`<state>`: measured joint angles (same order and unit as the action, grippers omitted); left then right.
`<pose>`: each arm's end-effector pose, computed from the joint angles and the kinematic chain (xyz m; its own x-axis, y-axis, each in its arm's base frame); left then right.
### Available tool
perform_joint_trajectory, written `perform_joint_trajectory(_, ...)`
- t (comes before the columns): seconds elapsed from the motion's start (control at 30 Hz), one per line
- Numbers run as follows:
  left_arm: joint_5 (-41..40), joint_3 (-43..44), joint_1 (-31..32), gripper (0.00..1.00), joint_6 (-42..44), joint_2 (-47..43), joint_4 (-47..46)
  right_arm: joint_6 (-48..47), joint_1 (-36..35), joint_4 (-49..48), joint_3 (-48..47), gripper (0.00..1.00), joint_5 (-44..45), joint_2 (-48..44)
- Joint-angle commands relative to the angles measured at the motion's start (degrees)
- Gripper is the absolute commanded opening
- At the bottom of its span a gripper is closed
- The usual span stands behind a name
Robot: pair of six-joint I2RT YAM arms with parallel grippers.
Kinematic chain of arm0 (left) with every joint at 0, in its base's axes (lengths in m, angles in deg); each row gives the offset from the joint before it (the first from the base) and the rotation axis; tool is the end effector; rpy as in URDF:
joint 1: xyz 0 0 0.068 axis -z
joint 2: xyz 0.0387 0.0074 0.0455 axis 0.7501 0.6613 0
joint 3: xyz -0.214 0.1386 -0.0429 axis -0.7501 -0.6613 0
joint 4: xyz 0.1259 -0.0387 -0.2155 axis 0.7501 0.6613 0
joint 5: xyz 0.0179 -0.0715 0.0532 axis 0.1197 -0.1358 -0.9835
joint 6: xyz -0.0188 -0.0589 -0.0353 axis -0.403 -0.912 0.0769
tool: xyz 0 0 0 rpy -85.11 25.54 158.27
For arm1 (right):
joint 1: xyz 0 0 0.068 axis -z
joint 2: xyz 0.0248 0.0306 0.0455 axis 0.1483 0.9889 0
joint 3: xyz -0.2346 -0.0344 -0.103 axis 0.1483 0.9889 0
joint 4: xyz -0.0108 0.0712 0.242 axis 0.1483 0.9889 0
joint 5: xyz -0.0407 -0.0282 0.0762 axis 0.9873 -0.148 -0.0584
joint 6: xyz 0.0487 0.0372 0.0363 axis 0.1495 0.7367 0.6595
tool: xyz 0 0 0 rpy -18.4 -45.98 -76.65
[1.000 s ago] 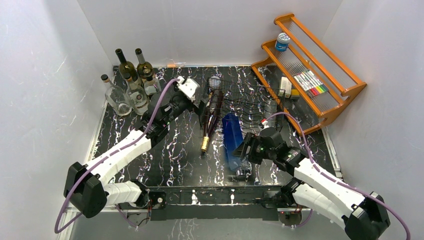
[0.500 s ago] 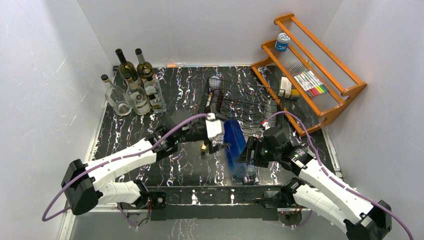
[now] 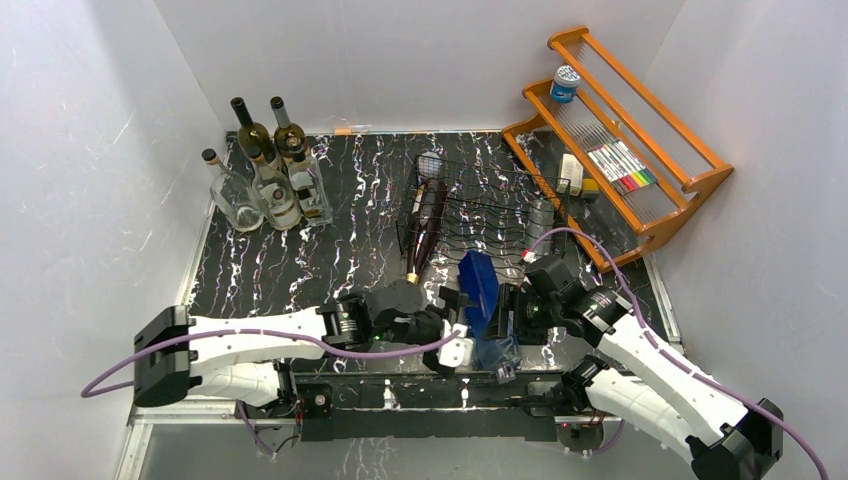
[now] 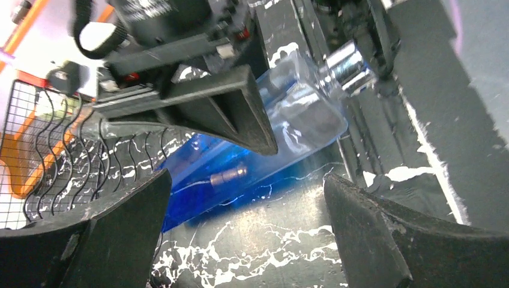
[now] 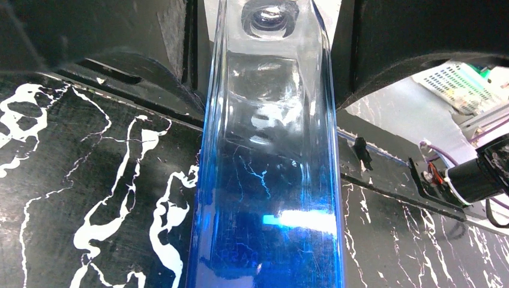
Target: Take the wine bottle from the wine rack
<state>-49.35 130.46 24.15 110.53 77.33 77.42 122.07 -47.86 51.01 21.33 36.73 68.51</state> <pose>0.0713 -0.2823 0.2729 0.5389 0.2059 -0.8168 0.8421 -0.1066 0.5287 0.1159 0.1107 0.2023 -0.9477 0.1113 -0.2992 -0.0680 0.8453 0.5300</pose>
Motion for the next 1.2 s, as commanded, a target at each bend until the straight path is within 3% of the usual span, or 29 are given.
perform_joint_trajectory(0.0, -2.9, -0.53, 1.01, 0.98, 6.95, 2.87, -4.7, 0.26, 0.44, 1.68, -4.66, 0.29, -0.11, -0.96)
perform_joint_trajectory(0.3, -3.23, -3.65, 1.16, 0.98, 12.67, 8.08, -16.77, -1.08, 0.48, 2.19, -6.89, 0.27, -2.6, -1.59)
perform_joint_trajectory(0.6, 0.82, -0.95, 1.12, 0.98, 16.49, 14.31, -14.79, -1.79, 0.44, 3.51, -10.61, 0.27, -3.68, -0.9)
perform_joint_trajectory(0.9, 0.26, 0.46, 1.32, 0.98, 15.6, 19.83, -23.41, -1.43, 0.47, 2.23, -11.38, 0.27, -5.71, -0.37)
perform_joint_trajectory(1.03, 0.85, 1.44, 1.91, 0.93, 15.09, 21.66, -24.52, -1.45, 0.48, 2.41, -12.24, 0.27, -6.04, 0.0)
perform_joint_trajectory(1.17, 0.39, 0.86, 2.04, 0.79, 13.76, 21.63, -26.57, -1.56, 0.48, 2.92, -12.74, 0.28, -6.59, -0.21)
